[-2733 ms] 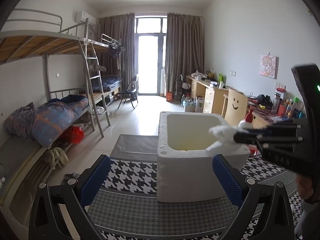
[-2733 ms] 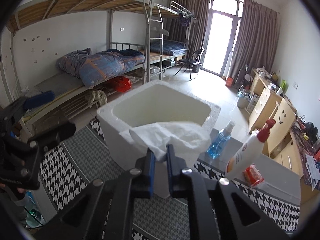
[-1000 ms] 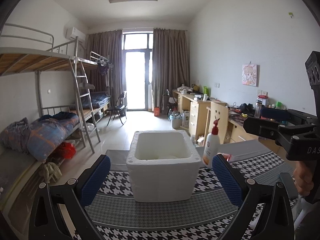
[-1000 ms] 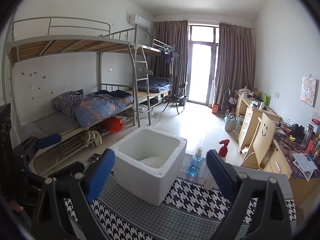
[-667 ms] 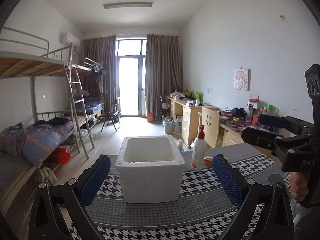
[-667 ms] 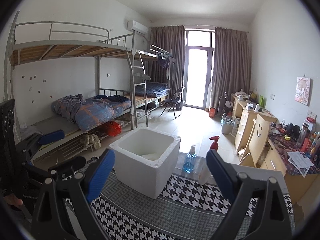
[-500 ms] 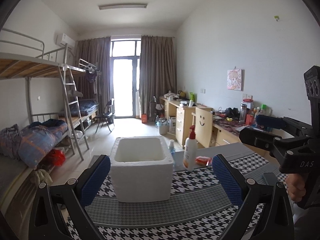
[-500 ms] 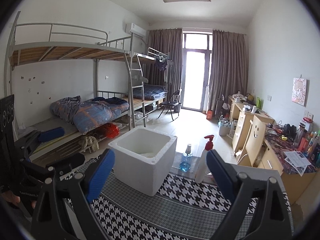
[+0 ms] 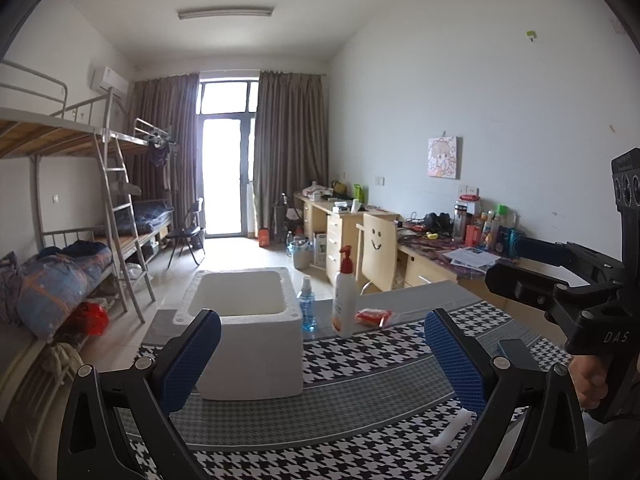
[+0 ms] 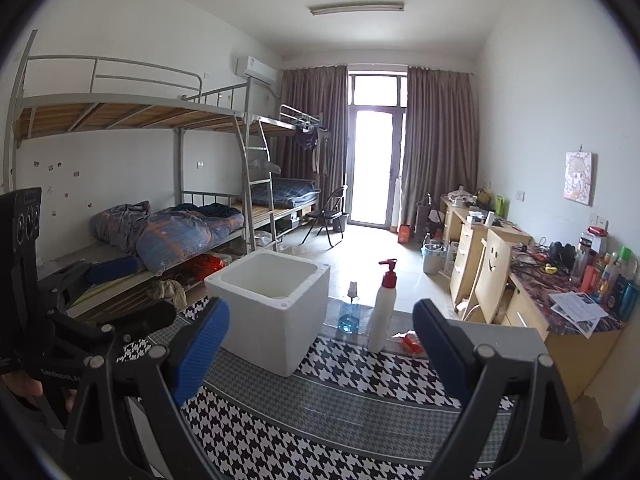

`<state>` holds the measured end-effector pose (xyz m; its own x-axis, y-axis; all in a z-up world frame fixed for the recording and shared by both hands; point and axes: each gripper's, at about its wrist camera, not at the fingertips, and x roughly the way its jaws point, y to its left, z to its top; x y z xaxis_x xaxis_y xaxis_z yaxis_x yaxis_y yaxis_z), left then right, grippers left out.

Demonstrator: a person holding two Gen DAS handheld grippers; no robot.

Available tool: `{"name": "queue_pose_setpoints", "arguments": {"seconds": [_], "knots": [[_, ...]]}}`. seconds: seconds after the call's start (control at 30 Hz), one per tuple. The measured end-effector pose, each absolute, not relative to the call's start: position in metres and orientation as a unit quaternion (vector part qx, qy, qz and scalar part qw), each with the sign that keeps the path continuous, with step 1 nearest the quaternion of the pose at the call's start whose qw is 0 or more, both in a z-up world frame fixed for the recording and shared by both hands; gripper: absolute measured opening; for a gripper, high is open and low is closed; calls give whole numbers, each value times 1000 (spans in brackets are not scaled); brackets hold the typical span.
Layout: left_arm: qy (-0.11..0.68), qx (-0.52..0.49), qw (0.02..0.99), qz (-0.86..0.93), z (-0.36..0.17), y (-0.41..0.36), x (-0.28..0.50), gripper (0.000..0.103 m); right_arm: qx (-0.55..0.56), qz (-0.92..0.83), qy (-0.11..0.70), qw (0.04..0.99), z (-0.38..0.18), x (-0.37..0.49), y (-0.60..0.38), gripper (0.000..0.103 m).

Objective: Organize soft objects
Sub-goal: 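Move both tools back from the box toward the table, then grasp the white foam tube on the table with the left tool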

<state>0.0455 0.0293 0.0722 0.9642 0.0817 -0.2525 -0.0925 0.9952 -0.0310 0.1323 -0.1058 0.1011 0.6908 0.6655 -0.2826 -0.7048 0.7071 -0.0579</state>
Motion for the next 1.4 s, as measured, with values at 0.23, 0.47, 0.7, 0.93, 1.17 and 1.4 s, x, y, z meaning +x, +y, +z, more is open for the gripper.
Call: {"name": "queue_pose_setpoints", "arguments": {"seconds": [0.23,0.47,0.7,0.93,1.17,1.4], "knots": [[138,-17,990,-3,59,6,51,102,-76,341,124,929,86,130,-125,95],[153,-7,988,-31,44,-15,57,102,-79,313,131,937,73,126,-145,95],[169,-3,984,-56,33,-34,61,102,-73,293,139,943,63,121,-165,95],[192,0,978,-79,21,-48,73,102,-70,270,143,949,58,119,-179,95],[212,-5,972,-97,8,-59,85,102,-62,251,147,955,54,118,-195,95],[248,-3,962,-112,-15,-72,98,102,-56,237,151,958,52,120,-206,95]]}}
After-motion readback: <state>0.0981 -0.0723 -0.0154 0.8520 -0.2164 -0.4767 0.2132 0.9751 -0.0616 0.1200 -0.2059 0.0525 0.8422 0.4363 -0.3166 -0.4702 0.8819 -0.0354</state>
